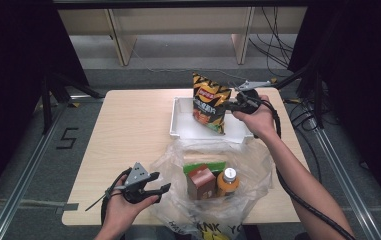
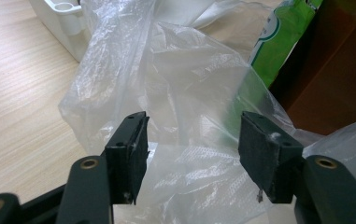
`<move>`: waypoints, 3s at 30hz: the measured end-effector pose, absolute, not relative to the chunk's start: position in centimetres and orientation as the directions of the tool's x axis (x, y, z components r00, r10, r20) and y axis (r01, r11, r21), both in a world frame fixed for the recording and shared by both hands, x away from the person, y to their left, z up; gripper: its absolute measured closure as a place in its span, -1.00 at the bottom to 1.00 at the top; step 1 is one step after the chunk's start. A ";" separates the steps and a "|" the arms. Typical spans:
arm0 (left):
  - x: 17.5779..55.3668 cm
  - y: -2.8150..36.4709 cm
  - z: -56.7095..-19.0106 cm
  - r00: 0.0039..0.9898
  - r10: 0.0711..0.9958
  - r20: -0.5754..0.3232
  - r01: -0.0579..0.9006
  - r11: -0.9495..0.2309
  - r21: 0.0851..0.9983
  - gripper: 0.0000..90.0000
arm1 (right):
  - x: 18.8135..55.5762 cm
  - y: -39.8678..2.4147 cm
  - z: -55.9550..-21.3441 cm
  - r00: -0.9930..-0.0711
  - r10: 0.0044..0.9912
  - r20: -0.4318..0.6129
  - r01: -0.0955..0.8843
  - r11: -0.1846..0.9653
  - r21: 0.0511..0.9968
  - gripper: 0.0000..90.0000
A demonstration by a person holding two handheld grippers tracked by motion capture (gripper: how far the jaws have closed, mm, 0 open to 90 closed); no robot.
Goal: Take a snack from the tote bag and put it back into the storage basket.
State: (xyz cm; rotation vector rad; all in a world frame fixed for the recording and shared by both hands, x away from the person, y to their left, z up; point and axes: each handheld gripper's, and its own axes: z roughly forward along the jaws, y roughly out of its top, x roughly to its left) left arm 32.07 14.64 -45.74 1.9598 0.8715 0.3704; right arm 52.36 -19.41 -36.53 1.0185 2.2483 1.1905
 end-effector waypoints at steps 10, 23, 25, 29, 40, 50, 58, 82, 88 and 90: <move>32.1 14.8 -45.7 0.703 0.707 -0.077 0.419 -0.325 0.848 -0.04 | 53.4 -17.6 -38.6 -0.693 0.720 0.015 0.454 0.420 0.786 1.00; 32.0 14.8 -45.8 0.695 0.711 -0.106 0.436 -0.299 0.849 -0.04 | 54.4 -16.7 -41.4 -0.712 0.702 0.022 0.488 0.471 0.735 1.00; 32.1 14.9 -45.7 0.702 0.708 -0.080 0.417 -0.317 0.852 -0.04 | 54.5 -16.5 -41.7 -0.707 0.707 0.026 0.501 0.475 0.724 1.00; 32.1 15.0 -45.6 0.701 0.708 -0.080 0.421 -0.321 0.849 -0.04 | 54.8 -16.4 -42.4 -0.734 0.679 -0.002 0.480 0.520 0.707 1.00; 32.1 15.0 -45.7 0.700 0.708 -0.088 0.424 -0.314 0.849 -0.04 | 55.1 -15.8 -43.9 -0.736 0.677 -0.001 0.501 0.546 0.672 1.00; 32.0 15.0 -45.7 0.694 0.713 -0.095 0.433 -0.309 0.847 -0.04 | 55.3 -15.4 -44.8 -0.709 0.706 0.003 0.555 0.555 0.620 1.00; 32.1 15.0 -45.7 0.703 0.707 -0.079 0.421 -0.324 0.847 -0.04 | 55.6 -15.6 -45.3 -0.690 0.723 -0.008 0.572 0.553 0.606 1.00; 32.1 15.1 -45.6 0.702 0.709 -0.076 0.419 -0.324 0.848 -0.04 | 56.0 -15.3 -46.2 -0.707 0.705 -0.056 0.538 0.588 0.604 0.98; 32.1 15.1 -45.6 0.702 0.708 -0.075 0.417 -0.324 0.849 -0.04 | 56.0 -15.2 -46.3 -0.721 0.690 -0.060 0.529 0.605 0.596 0.97; 32.1 15.1 -45.7 0.705 0.705 -0.079 0.418 -0.323 0.849 -0.04 | 55.9 -15.0 -46.4 -0.716 0.696 -0.051 0.538 0.597 0.596 0.97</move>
